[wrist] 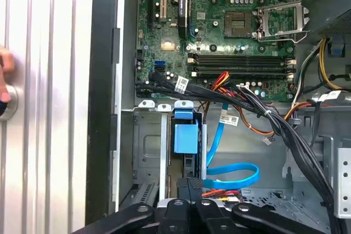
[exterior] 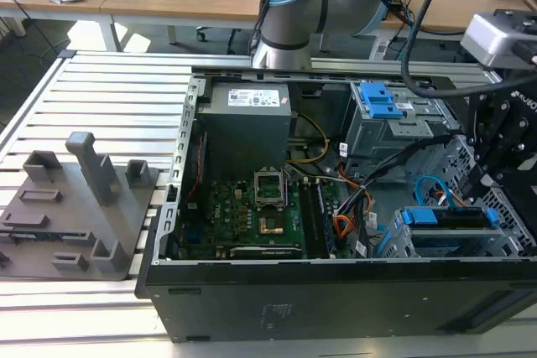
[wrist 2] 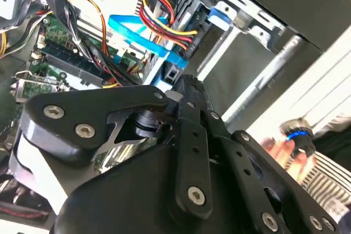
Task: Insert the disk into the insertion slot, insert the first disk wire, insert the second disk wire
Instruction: 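Insert the second disk wire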
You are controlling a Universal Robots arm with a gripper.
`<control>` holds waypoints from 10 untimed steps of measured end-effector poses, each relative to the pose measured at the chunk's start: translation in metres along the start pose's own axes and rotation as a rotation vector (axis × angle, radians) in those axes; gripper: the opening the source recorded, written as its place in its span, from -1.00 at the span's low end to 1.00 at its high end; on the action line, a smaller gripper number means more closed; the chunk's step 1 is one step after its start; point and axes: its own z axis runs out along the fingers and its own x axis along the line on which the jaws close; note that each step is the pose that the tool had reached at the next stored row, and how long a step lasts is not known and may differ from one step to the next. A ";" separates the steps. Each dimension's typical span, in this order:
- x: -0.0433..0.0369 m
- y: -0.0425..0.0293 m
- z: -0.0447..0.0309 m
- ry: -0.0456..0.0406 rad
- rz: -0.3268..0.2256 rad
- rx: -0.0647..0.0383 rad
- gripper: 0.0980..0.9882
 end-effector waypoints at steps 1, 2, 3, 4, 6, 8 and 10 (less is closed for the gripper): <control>0.0001 0.0003 -0.0055 0.0049 0.000 0.000 -0.98; 0.0001 0.0005 -0.0093 0.0080 0.000 0.000 -0.98; 0.0004 0.0007 -0.0137 0.0123 0.001 0.000 -0.98; 0.0004 0.0007 -0.0147 0.0134 0.001 0.000 -0.98; 0.0006 0.0008 -0.0161 0.0137 0.001 0.000 -0.98; 0.0005 0.0008 -0.0164 0.0138 0.001 0.000 -0.98; 0.0006 0.0008 -0.0165 0.0140 0.001 0.000 -0.98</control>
